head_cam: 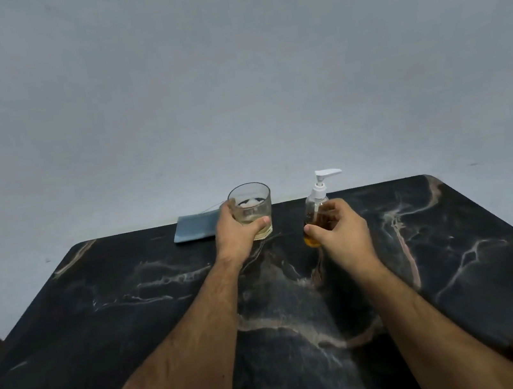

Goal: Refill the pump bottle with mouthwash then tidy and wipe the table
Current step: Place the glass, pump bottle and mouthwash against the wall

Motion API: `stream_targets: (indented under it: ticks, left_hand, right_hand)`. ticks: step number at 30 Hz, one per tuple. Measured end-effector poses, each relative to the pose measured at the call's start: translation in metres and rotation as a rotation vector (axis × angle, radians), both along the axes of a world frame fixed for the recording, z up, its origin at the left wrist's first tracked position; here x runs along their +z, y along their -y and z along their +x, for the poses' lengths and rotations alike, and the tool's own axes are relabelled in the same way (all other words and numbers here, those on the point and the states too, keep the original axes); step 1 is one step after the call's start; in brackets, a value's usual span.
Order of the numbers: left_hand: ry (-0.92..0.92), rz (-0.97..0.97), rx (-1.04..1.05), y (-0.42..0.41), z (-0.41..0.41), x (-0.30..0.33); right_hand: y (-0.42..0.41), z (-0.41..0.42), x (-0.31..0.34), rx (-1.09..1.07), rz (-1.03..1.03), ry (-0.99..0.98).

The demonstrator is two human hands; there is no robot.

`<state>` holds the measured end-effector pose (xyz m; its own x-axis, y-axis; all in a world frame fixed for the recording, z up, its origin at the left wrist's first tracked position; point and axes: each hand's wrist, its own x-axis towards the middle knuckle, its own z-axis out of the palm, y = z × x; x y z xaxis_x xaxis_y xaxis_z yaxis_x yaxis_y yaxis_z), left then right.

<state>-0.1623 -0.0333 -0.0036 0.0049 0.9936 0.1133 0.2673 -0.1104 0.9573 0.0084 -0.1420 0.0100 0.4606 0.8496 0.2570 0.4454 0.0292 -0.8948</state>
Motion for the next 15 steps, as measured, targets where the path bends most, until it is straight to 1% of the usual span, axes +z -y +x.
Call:
stream_targets:
  ticks: [7, 15]
  left_hand:
    - [-0.025, -0.001, 0.042, -0.057, 0.021, -0.014]
    - [-0.042, 0.030, 0.033, -0.067, 0.024, -0.022]
  right_hand:
    - [-0.058, 0.014, -0.007, -0.012, -0.022, 0.042]
    - [-0.095, 0.017, -0.013, -0.019, -0.097, 0.080]
